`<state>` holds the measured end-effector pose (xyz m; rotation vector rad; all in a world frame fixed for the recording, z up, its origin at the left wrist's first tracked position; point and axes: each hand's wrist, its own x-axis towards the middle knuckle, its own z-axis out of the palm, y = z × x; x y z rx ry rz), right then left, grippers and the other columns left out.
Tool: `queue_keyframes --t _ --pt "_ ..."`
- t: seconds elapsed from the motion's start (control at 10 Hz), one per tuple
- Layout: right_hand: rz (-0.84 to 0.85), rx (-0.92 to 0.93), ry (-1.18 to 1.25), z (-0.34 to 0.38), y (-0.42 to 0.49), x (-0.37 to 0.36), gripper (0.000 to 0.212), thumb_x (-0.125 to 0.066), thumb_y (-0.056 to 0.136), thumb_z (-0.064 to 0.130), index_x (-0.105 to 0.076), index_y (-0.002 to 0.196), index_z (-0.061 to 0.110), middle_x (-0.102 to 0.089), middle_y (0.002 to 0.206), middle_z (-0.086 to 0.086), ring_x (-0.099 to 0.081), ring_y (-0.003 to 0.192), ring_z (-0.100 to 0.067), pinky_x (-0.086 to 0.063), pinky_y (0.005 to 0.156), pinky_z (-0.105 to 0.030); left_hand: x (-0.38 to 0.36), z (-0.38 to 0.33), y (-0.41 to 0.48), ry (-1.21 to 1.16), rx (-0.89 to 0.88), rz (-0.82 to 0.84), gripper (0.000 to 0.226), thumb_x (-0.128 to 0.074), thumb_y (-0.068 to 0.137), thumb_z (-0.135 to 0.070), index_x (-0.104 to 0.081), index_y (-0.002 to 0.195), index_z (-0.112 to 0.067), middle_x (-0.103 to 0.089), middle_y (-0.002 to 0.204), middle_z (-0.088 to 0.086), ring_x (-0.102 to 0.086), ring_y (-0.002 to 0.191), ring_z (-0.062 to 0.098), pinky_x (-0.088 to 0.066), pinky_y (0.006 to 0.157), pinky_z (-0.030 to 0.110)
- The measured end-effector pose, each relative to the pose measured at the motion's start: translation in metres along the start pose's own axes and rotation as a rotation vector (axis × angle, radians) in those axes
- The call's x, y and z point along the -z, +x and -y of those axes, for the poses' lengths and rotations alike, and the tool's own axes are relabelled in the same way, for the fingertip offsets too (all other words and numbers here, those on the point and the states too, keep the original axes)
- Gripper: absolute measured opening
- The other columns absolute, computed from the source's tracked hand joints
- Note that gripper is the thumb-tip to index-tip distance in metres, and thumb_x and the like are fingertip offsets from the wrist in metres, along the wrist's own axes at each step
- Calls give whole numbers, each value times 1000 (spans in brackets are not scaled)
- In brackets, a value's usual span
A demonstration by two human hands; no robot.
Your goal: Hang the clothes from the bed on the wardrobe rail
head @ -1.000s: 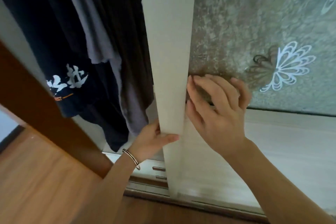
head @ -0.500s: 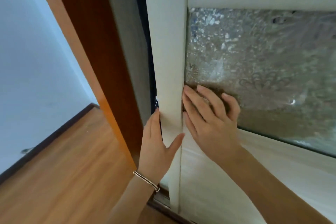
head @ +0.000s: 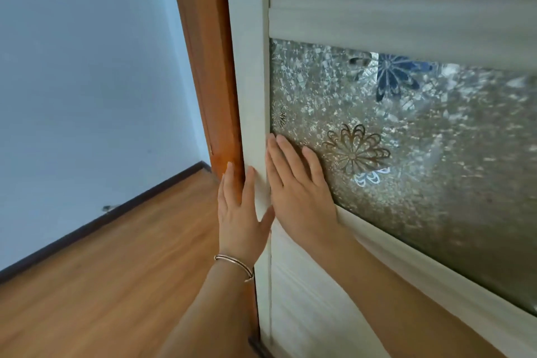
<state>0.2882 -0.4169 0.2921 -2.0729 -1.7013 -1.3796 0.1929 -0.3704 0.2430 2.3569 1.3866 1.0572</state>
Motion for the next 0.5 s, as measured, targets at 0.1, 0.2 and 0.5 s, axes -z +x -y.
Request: queue_keyframes --t 0.1,0.2,0.5 --pt "9 -5 -3 3 2 -5 52 -32 89 24 -40 137 7 -43 146 -7 -25 137 -20 1 114 -43 0 6 10 -39 27 23 81 -61 83 -36 -14 147 -19 1 158 8 0 146 23 -4 114 28" --pt "16 1 32 3 2 -2 53 -31 86 22 -42 135 6 -45 144 -7 -24 136 -21 2 114 -42 3 0 14 -99 54 50 77 -57 86 -32 -11 147 -18 2 158 5 -9 146 21 -16 116 29" --pt "-28 -64 848 -17 16 32 36 -43 82 29 -73 100 22 -70 114 4 -62 111 -9 -34 100 -26 68 -18 13 -276 -46 -273 44 -59 83 -31 -57 122 -11 -62 123 6 -59 108 10 -40 93 12"
